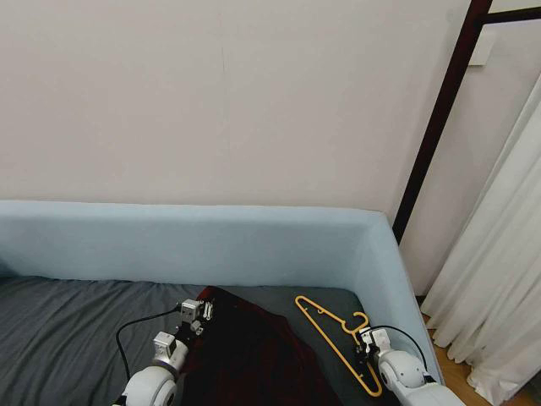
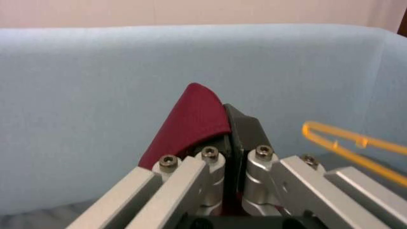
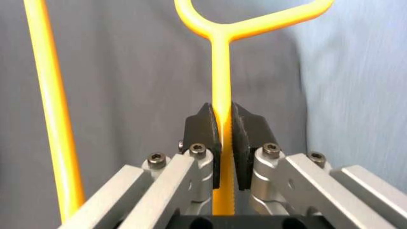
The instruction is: Pick up the clothes from the sofa and hang them on the clothes hanger.
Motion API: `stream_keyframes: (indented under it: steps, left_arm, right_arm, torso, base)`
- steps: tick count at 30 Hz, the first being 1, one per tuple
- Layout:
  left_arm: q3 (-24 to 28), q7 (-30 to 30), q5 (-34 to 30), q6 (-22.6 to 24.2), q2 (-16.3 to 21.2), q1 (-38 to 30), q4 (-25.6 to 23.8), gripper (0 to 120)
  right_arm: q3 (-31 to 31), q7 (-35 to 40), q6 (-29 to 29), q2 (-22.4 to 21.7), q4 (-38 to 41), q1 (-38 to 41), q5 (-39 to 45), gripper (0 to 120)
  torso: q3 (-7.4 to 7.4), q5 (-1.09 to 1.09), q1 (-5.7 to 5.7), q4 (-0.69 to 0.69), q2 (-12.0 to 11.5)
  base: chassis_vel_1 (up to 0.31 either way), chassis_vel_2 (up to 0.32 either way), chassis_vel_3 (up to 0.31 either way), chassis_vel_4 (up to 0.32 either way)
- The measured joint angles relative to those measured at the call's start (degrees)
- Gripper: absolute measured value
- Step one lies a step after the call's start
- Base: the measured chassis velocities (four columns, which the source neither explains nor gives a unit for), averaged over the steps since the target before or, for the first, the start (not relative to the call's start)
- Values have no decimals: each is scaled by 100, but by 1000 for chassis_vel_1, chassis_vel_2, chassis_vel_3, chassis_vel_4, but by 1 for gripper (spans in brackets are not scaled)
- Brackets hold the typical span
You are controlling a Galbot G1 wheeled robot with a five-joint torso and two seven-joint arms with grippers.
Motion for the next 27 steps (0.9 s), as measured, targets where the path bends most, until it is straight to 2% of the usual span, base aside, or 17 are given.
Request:
stream_keyframes:
  steps: [2, 3, 5, 8, 9, 13, 14, 16, 19, 24, 27]
  left_arm:
    - [-141, 9, -29, 2, 141, 138, -113, 0]
    - [-217, 19, -58, 4, 225, 200, -164, 0]
    - [-261, 23, -101, 7, 302, 218, -202, 0]
    - [-287, 59, -245, 48, 473, 198, -271, 0]
    - [-287, 59, -245, 48, 473, 198, -271, 0]
    - [-390, 124, -396, 114, 682, 213, -397, 0]
    - [-390, 124, -396, 114, 682, 213, -397, 0]
    - [-488, 140, -429, 157, 755, 272, -464, 0]
    - [-511, 152, -436, 179, 775, 294, -493, 0]
    - [-505, 214, -428, 207, 773, 396, -587, 0]
    - [-470, 224, -412, 235, 780, 420, -628, 0]
  right_arm:
    - [-48, -71, 540, -119, 423, -138, -30, 5]
    - [-66, -120, 744, -176, 646, -228, -58, 5]
    - [-71, -191, 927, -242, 866, -342, -99, 5]
    - [-102, -474, 1481, -447, 1458, -702, -416, 5]
    - [-102, -474, 1481, -447, 1458, -702, -416, 5]
    - [-369, -661, 2026, -538, 1854, -975, -1407, 5]
    - [-369, -661, 2026, -538, 1854, -975, -1407, 5]
    - [-604, -635, 2117, -511, 1929, -990, -2162, 5]
    - [-760, -487, 2104, -487, 1972, -990, -2610, 5]
    - [-954, 238, 1874, -360, 2039, -1006, -3701, 5]
    - [-1007, 493, 1785, -293, 2030, -1006, -3884, 5]
  torso:
    - [0, -2, 0, 2, 0]
    - [0, -2, 0, 7, 0]
    - [-1, 0, 0, 9, 0]
    - [-2, -4, 0, 1, 1]
    - [-2, -4, 0, 1, 1]
    - [-2, -1, 0, 0, 1]
    - [-2, -1, 0, 0, 1]
    - [-2, 1, -1, 4, 0]
    - [-2, 0, 0, 4, 1]
    - [-2, -1, 0, 2, 1]
    - [-2, -1, -1, 2, 0]
  base:
    - [0, 0, 0, 0]
    - [0, 0, 0, 0]
    - [0, 0, 0, 0]
    - [0, 0, 0, 0]
    - [0, 0, 0, 0]
    - [0, 0, 0, 0]
    - [0, 0, 0, 0]
    - [0, 0, 0, 0]
    - [0, 0, 0, 0]
    - [0, 0, 0, 0]
    - [0, 0, 0, 0]
